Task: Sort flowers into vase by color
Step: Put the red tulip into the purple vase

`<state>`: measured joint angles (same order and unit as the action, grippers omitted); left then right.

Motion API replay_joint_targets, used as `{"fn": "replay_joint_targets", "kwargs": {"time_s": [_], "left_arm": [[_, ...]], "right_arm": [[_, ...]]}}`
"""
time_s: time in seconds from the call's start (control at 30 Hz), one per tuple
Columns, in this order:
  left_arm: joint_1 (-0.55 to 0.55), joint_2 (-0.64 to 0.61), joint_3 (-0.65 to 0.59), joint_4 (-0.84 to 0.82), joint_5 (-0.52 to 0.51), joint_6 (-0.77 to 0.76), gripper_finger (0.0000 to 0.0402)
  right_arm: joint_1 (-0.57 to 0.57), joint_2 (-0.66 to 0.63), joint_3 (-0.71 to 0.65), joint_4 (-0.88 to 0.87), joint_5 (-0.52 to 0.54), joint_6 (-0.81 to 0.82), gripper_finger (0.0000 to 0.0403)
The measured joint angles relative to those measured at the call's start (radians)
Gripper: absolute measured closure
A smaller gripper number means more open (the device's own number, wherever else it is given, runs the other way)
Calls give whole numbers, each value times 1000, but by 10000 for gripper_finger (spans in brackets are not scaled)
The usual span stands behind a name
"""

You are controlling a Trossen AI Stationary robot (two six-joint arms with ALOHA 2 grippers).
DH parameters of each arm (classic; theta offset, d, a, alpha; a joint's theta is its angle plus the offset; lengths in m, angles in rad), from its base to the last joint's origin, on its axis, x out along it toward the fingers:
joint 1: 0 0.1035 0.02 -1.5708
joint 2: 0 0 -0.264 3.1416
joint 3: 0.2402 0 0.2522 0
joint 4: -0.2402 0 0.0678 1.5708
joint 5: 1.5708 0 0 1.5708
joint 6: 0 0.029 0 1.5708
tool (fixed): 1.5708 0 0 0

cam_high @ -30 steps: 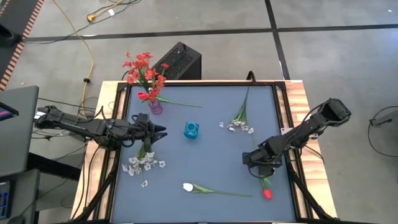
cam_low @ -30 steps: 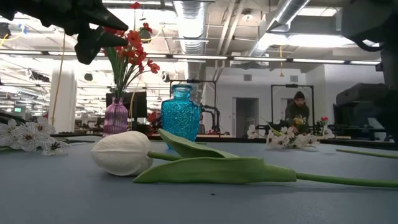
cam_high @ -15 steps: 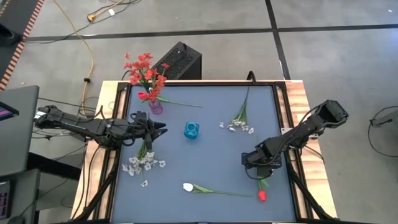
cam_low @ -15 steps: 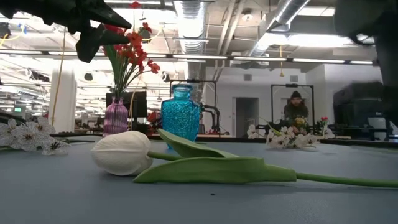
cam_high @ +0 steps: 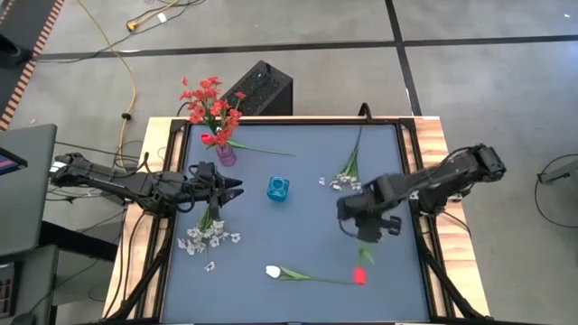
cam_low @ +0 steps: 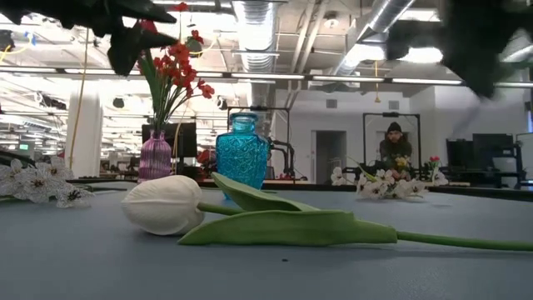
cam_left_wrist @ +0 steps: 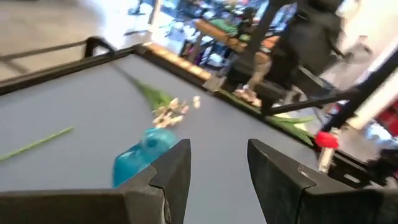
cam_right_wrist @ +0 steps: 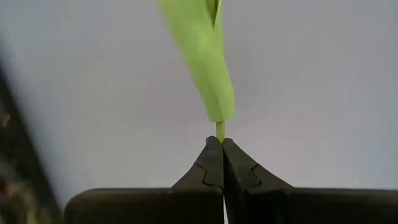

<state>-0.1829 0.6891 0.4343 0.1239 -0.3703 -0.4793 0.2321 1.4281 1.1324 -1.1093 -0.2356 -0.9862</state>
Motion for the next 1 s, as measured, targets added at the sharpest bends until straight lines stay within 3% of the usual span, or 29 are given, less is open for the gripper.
{"fn": "replay_joint_targets", "kwargs": {"time_s": [0.13,0.33,0.53,0.63,0.83,1.0], "left_arm": [[0,0,0,85,44,94,255],[0,0,0,158,48,197,255],[0,0,0,243,42,299,255],[0,-1,0,268,32,320,255],[0,0,0,280,31,352,254],[0,-2,0,293,50,338,237]], "right_arm": [[-115,0,120,85,-117,71,387],[-237,-2,232,531,-265,309,387],[-295,25,239,1154,-234,844,382],[-320,73,239,1357,-214,1048,383],[-330,199,237,1630,-209,1241,387],[-324,284,237,1697,-165,1253,387]]}}
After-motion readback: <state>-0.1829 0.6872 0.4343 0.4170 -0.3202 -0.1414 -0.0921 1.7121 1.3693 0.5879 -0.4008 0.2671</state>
